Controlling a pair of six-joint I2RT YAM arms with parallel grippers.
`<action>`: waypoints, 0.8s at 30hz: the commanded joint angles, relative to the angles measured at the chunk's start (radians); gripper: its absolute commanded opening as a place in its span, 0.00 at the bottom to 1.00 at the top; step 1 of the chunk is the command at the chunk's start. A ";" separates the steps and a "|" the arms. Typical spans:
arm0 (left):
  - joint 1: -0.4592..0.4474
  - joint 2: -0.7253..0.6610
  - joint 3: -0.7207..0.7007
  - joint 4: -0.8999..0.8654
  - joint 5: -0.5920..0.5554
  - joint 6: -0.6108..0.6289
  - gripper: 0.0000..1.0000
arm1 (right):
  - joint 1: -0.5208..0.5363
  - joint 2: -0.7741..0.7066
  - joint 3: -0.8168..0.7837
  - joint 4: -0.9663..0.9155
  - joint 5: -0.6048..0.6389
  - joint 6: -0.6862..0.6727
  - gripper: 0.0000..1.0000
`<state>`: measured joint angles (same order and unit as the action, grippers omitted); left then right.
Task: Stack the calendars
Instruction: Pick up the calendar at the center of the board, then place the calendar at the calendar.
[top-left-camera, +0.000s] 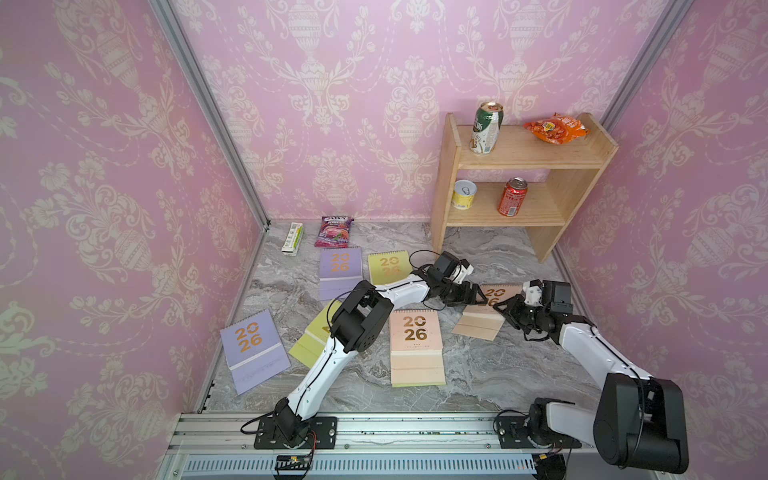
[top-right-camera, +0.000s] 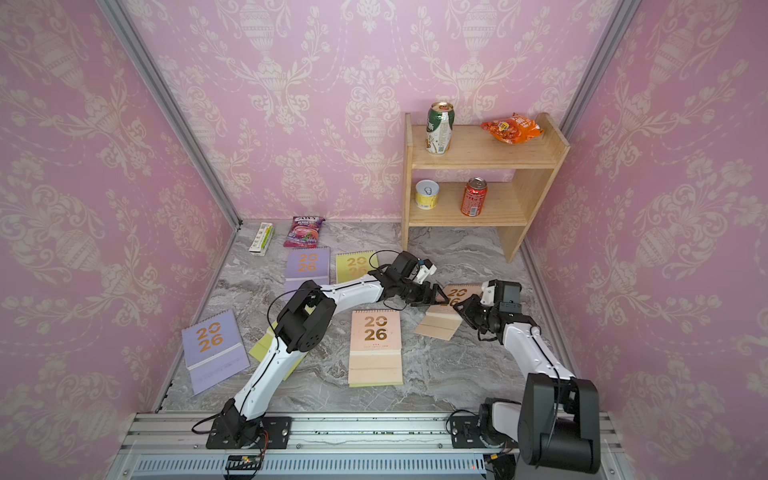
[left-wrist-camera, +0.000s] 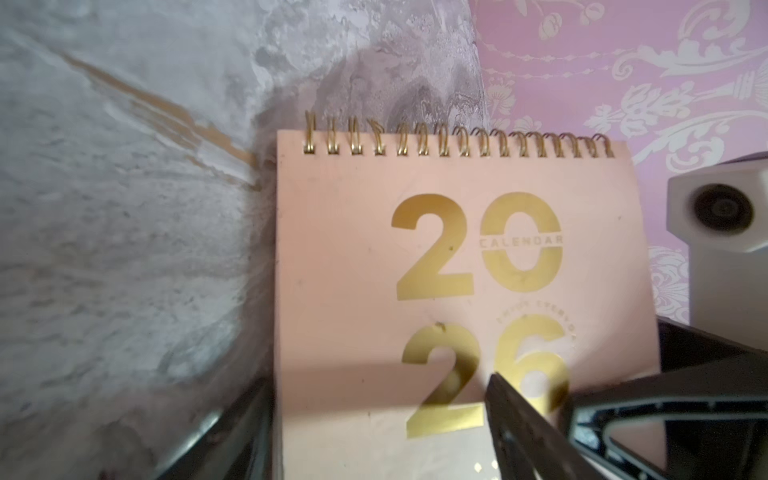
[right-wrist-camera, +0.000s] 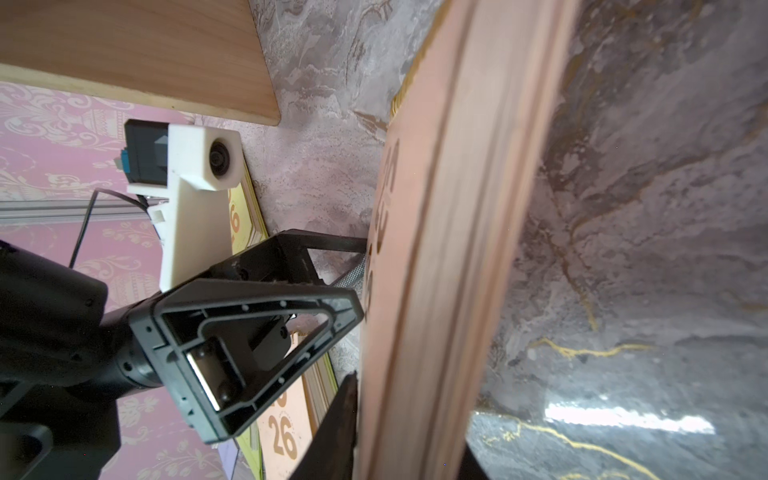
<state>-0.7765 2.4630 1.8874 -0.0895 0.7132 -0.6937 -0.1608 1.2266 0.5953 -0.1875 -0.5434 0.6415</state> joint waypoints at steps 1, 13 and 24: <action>-0.011 -0.068 -0.029 0.006 0.026 0.000 0.81 | 0.009 -0.026 0.002 -0.004 -0.006 -0.015 0.10; 0.098 -0.314 -0.148 -0.045 -0.125 0.132 0.87 | 0.013 -0.208 0.134 -0.141 -0.028 -0.088 0.00; 0.238 -0.732 -0.494 -0.056 -0.281 0.224 0.99 | 0.351 -0.227 0.157 0.037 -0.116 0.028 0.00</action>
<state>-0.5419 1.8194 1.4628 -0.1223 0.4953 -0.5304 0.1322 1.0027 0.7532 -0.2737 -0.6174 0.6102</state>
